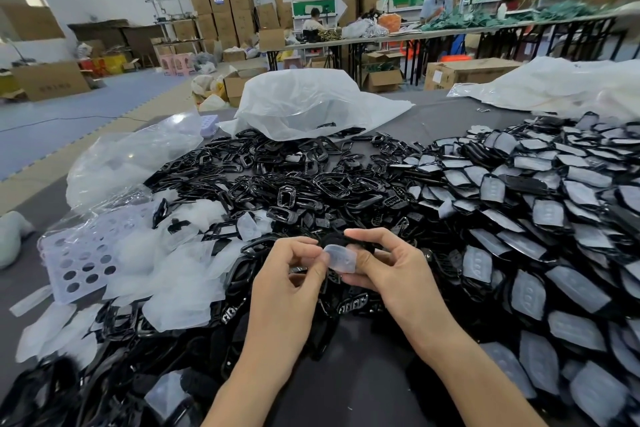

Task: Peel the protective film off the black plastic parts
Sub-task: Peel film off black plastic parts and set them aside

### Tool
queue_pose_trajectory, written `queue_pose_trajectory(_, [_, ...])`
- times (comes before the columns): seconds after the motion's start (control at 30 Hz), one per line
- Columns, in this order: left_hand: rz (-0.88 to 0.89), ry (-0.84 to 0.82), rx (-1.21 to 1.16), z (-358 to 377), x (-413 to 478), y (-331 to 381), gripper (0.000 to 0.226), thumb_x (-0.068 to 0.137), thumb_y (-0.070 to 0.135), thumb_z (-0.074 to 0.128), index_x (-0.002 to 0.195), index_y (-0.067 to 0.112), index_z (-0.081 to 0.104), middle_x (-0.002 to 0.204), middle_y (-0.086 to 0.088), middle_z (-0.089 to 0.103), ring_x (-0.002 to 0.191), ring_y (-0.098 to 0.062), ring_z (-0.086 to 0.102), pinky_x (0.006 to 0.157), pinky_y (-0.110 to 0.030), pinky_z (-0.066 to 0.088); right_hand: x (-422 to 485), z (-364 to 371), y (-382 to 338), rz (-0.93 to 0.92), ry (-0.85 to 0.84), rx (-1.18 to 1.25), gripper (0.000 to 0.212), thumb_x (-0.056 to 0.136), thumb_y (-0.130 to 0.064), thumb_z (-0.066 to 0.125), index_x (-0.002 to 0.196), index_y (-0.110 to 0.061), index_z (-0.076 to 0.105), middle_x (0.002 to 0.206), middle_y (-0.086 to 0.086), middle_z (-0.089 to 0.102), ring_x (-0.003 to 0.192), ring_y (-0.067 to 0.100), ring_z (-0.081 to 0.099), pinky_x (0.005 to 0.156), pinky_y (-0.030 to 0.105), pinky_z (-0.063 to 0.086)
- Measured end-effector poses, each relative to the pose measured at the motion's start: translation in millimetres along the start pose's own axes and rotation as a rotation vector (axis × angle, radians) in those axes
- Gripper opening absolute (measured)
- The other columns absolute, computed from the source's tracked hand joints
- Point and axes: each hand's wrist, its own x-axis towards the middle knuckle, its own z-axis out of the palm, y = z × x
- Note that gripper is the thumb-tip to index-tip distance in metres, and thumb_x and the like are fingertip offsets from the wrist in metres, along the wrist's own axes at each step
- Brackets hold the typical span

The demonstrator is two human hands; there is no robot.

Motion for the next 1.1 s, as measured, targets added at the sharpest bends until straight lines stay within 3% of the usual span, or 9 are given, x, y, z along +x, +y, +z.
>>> queue_pose_trajectory(0.23, [-0.078,-0.005,-0.079,0.2,-0.7,-2.3,0.011,0.092,0.019,0.069,0.086,0.028,0.066,0.084,0.005,0.071,0.079,-0.013,0.067,0.074,-0.026,0.053,-3.0,3.4,-0.2,-0.029,-0.068,-0.061,0.021,0.096,-0.012,0.067,0.1,-0.03,0.078,0.091,0.007,0.079,0.089,0.019,0.077,0.075,0.02,0.059])
queue_pose_trajectory(0.4, [-0.114,0.023,-0.174,-0.7,2.7,-5.1,0.022,0.091,0.019,0.07,0.092,0.04,0.061,0.084,0.01,0.066,0.083,-0.017,0.067,0.078,-0.029,0.055,-4.4,7.2,-5.2,-0.015,-0.138,0.027,0.021,0.089,-0.036,0.066,0.105,-0.029,0.078,0.099,0.005,0.079,0.091,0.022,0.076,0.076,0.021,0.059])
queue_pose_trajectory(0.53, [-0.139,-0.057,-0.255,-3.3,4.8,-5.4,0.021,0.091,0.013,0.07,0.093,0.034,0.067,0.083,0.009,0.071,0.075,-0.014,0.07,0.072,-0.023,0.056,-2.6,5.1,-0.2,-0.054,-0.101,-0.06,0.023,0.092,-0.01,0.07,0.101,-0.03,0.077,0.09,0.007,0.079,0.081,0.02,0.077,0.072,0.02,0.057])
queue_pose_trajectory(0.7, [-0.106,-0.102,-0.333,-3.6,3.0,-3.1,0.012,0.099,0.006,0.057,0.103,0.013,0.066,0.092,0.0,0.076,0.081,-0.018,0.075,0.074,-0.022,0.057,-1.5,2.7,0.9,-0.072,-0.086,-0.115,0.028,0.092,-0.008,0.071,0.1,-0.034,0.075,0.084,0.005,0.078,0.074,0.012,0.073,0.07,0.018,0.055])
queue_pose_trajectory(0.87, [-0.07,-0.167,-0.282,-3.6,-0.5,0.0,0.022,0.101,0.007,0.055,0.109,0.021,0.07,0.099,0.001,0.076,0.091,-0.017,0.073,0.084,-0.025,0.057,1.8,-1.4,1.3,-0.084,-0.036,-0.137,0.028,0.09,-0.01,0.074,0.098,-0.036,0.074,0.076,0.002,0.075,0.068,0.007,0.068,0.065,0.016,0.053])
queue_pose_trajectory(1.1, [-0.12,-0.184,-0.199,-3.7,1.9,-3.2,0.021,0.094,0.011,0.066,0.099,0.032,0.065,0.088,0.003,0.072,0.074,-0.012,0.069,0.074,-0.022,0.056,0.3,0.0,1.2,-0.093,-0.057,-0.136,0.015,0.094,-0.017,0.07,0.097,-0.03,0.076,0.078,0.005,0.076,0.068,0.013,0.071,0.064,0.02,0.056])
